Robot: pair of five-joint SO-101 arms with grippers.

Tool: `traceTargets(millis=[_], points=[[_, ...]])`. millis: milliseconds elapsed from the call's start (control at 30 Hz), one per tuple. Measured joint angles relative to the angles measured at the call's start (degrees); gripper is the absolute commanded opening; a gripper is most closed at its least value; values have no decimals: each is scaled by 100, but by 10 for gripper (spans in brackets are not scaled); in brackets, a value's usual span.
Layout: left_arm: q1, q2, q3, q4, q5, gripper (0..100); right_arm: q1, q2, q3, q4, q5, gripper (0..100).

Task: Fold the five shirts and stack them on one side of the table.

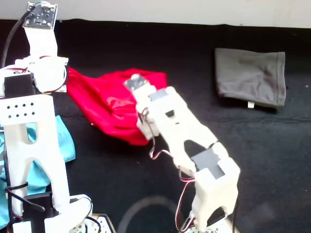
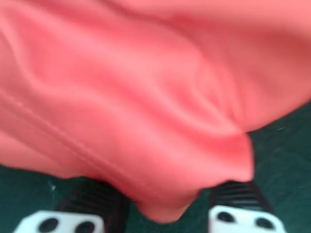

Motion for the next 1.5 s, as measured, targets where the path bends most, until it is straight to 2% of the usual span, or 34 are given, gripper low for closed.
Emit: traceTargets(millis=[233, 400, 767, 967, 1133, 1300, 1500], points=[[0, 0, 264, -35, 0, 9, 457, -105, -1116, 738, 0, 7], [88, 9, 141, -35, 0, 9, 826, -862, -1697, 1134, 0, 7], [1319, 0, -2664, 1468, 0, 9, 1899, -2725, -2752, 2004, 176, 6], [1433, -123, -3385, 1960, 0, 9, 1934, -3341, -2989, 2664, 413, 6], [976, -123, -2549, 1916, 0, 9, 1354, -3376, -2690, 2971, 413, 6], [114, -105, -712, 958, 0, 13, 220, -3376, -1644, 2989, 431, 22], [-721, -105, 1029, 237, 0, 15, -967, -3376, -774, 2989, 431, 238]])
